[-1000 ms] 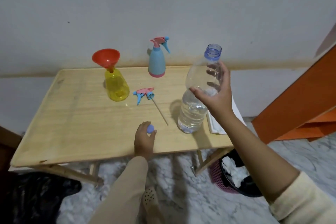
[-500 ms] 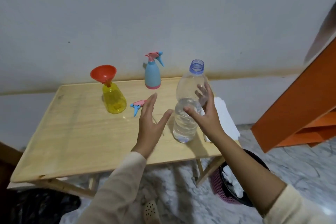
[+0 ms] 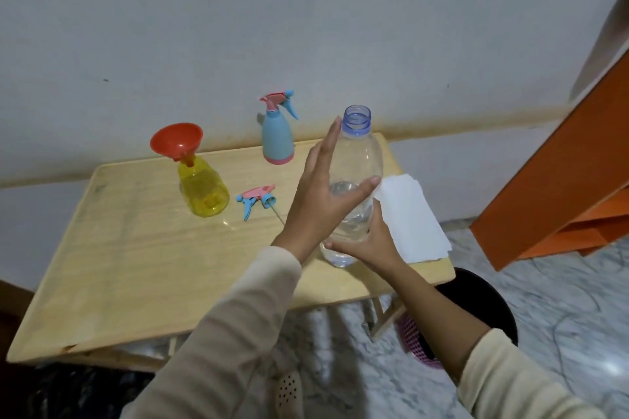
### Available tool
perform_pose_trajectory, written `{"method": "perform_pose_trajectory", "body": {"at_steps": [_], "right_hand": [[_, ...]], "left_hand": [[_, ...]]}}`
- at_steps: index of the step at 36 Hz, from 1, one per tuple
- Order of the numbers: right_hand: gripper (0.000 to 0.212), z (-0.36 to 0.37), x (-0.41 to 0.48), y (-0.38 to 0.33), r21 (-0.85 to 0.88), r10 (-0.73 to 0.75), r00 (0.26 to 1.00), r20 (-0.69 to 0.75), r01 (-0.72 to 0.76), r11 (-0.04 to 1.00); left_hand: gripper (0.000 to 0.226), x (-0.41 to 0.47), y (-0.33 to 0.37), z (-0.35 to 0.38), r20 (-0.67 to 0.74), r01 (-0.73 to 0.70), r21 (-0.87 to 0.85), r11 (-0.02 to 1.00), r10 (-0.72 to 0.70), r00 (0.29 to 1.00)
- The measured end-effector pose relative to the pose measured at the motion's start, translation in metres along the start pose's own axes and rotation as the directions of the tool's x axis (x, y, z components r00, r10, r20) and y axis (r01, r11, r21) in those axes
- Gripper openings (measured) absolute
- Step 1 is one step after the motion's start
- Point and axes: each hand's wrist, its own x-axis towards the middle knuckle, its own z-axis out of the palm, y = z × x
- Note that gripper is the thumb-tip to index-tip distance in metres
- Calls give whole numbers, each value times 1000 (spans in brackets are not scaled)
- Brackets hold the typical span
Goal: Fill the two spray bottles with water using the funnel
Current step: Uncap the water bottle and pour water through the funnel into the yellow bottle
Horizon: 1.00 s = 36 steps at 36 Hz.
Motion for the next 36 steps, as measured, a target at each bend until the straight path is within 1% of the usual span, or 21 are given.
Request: {"method": "perform_pose_trajectory", "body": {"at_steps": [4, 8, 11, 15, 21, 25, 27, 30, 33, 36], "right_hand": [[94, 13, 14, 0, -38, -15, 1000, -3, 15, 999], [105, 32, 26, -2, -68, -78, 997, 20, 79, 995], [110, 43, 35, -5, -96, -120, 992, 49, 125, 988], [109, 54, 46, -7, -115, -169, 985, 33, 171, 978], [103, 68, 57, -19, -104, -220, 971, -95, 210, 972], [102, 63, 71, -37, -169, -289, 951, -115, 268, 949], [105, 57, 80, -43, -220, -306, 948, -84, 282, 934], [109, 43, 90, -55, -323, -327, 945, -31, 300, 898], [104, 28, 101, -64, -411, -347, 937, 37, 331, 849], [104, 17, 109, -73, -526, -317, 938, 137, 340, 779]], "left_hand": [[82, 2, -14, -19, -80, 26, -69, 997, -32, 996], [74, 7, -32, -43, -197, 69, -202, 977, -110, 974], [66, 15, -46, -58, -249, 77, -254, 964, -142, 958], [65, 25, -57, -68, -274, 44, -277, 960, -123, 954], [64, 46, -54, -67, -326, -57, -283, 957, -40, 945], [64, 62, -45, -79, -315, -59, -301, 952, -41, 948], [64, 66, -45, -87, -301, -16, -303, 953, -80, 950], [66, 71, -43, -97, -286, 93, -321, 943, -190, 939], [65, 69, -42, -97, -328, 141, -370, 918, -271, 905], [68, 64, -44, -90, -366, 167, -479, 861, -369, 854]]}}
